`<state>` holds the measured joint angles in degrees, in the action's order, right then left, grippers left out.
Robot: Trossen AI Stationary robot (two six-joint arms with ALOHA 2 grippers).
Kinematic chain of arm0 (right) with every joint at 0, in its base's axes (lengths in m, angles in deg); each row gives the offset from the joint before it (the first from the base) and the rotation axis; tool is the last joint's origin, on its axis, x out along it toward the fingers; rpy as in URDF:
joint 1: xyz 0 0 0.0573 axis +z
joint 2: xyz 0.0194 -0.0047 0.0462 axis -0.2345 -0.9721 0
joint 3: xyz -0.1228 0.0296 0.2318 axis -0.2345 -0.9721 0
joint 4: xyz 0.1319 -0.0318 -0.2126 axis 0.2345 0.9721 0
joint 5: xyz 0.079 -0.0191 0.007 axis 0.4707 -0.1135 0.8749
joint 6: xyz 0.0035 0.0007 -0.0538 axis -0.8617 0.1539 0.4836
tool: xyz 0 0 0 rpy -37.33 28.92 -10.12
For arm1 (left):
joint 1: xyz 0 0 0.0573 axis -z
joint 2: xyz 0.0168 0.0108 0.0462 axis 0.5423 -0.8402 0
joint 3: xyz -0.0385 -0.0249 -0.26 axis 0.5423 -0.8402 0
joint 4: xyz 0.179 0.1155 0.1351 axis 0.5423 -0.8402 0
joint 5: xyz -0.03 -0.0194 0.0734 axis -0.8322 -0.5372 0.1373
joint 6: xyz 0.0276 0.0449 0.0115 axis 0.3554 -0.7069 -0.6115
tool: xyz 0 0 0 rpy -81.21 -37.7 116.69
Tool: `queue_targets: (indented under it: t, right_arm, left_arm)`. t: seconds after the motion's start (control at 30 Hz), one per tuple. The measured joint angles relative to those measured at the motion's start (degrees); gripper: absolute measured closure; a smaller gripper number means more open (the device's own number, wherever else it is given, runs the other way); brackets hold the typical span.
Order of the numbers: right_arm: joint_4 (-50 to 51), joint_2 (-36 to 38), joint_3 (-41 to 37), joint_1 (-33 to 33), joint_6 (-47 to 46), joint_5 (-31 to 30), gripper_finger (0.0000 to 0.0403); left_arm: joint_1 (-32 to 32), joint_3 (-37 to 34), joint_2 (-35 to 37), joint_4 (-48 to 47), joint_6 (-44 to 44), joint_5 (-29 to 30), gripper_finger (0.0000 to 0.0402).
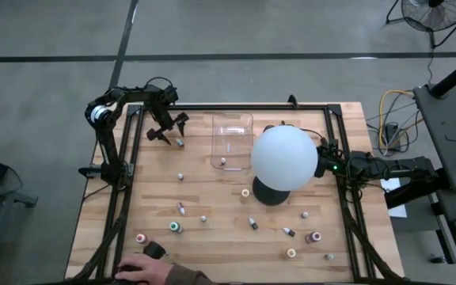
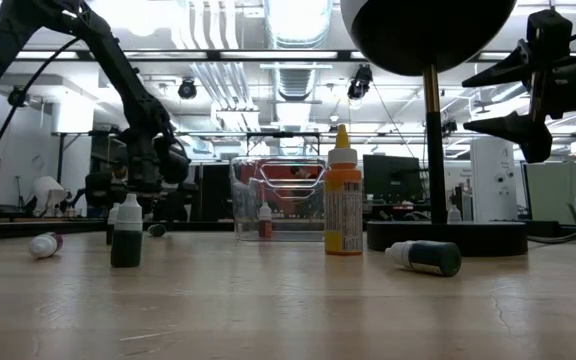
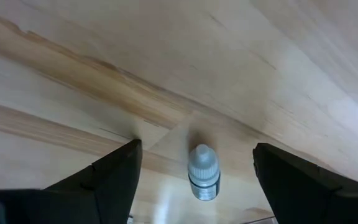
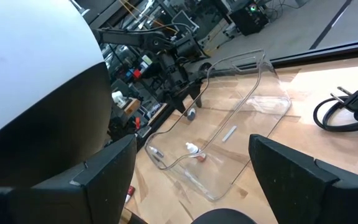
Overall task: Pick & Place food coloring
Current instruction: Put the small white food coloring bottle into the transparent bin
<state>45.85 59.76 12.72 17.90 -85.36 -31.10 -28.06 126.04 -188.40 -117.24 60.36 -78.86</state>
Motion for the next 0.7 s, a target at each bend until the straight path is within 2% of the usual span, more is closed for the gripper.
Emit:
queue_targets:
  t: [0.17,0.7]
  right_arm:
    - [0.0,0.0,0.0,0.0,0.0,0.0,0.0101]
    - [0.0,0.0,0.0,0.0,0.0,0.0,0.0101]
  left_arm:
    - [0.1,0.0,0.0,0.1,0.4,1.5,0.0126]
    - [0.2,-0.2,-0.1,0.2,4.1,2.4,0.0214]
